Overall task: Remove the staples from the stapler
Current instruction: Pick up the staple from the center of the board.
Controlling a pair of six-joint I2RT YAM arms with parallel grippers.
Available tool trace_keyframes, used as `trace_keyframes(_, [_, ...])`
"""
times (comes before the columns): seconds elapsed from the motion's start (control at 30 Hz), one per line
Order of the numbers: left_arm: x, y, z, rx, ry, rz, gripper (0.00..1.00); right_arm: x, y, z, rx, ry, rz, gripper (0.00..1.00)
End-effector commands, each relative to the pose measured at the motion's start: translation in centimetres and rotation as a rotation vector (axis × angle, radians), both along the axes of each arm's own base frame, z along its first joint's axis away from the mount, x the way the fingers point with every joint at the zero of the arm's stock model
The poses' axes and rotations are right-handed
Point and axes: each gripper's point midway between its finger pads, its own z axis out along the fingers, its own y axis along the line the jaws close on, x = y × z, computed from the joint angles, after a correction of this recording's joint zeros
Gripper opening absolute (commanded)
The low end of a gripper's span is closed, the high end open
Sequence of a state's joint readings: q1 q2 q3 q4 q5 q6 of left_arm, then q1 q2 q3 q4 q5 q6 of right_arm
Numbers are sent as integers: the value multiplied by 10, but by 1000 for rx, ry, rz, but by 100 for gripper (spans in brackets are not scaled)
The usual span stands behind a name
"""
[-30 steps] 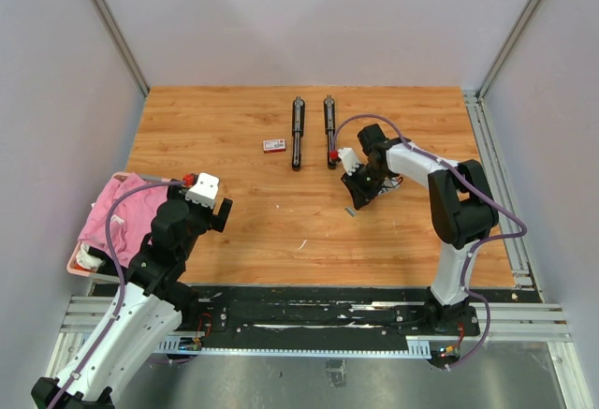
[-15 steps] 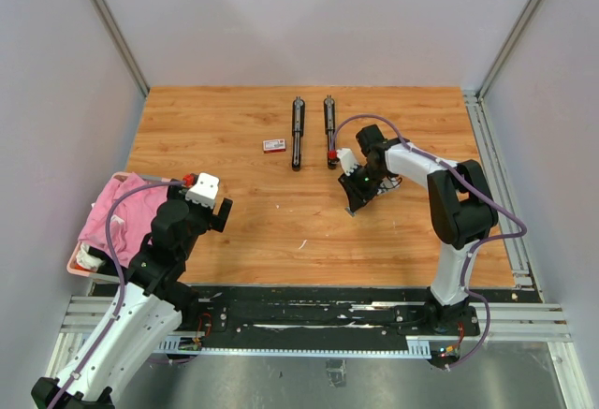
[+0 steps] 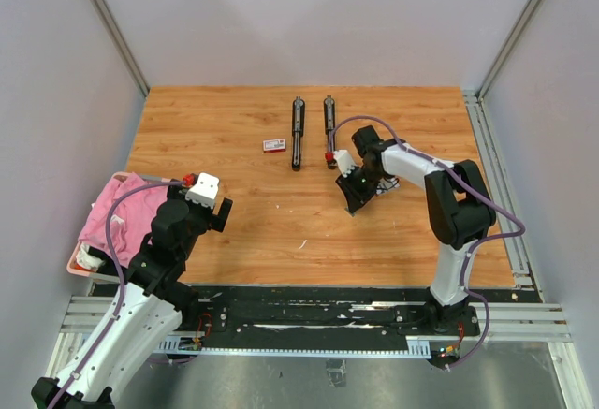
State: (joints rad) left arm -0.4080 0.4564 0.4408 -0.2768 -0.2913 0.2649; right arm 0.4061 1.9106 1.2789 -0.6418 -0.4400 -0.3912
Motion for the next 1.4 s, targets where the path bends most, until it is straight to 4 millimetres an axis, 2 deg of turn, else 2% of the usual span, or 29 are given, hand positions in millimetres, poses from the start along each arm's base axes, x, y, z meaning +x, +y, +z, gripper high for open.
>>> trace_keyframes(0.0, [3, 1, 3, 0, -22, 7, 98, -4, 3, -8, -52, 3, 23, 27])
trace_keyframes(0.3, [3, 1, 3, -1, -24, 7, 98, -4, 1, -13, -94, -10, 39, 20])
trace_keyframes(0.5, [3, 2, 3, -1, -24, 8, 98, -4, 1, -18, -119, -11, 51, 2])
trace_keyframes(0.67, [3, 2, 3, -1, -26, 9, 98, -4, 2, -16, -114, -13, 55, 1])
trace_keyframes(0.9, [3, 2, 3, -2, -26, 9, 98, -3, 13, 15, -29, -61, 78, 1])
trace_keyframes(1.03, [3, 1, 4, -4, -27, 8, 98, 2, 12, 30, 5, -93, 63, 1])
trace_keyframes(1.2, [3, 2, 4, -3, -28, 10, 98, 11, 0, 39, 43, -99, 4, 1])
trace_keyframes(1.37, [3, 1, 4, -4, -28, 7, 98, 29, -25, 52, 48, -149, -100, 1])
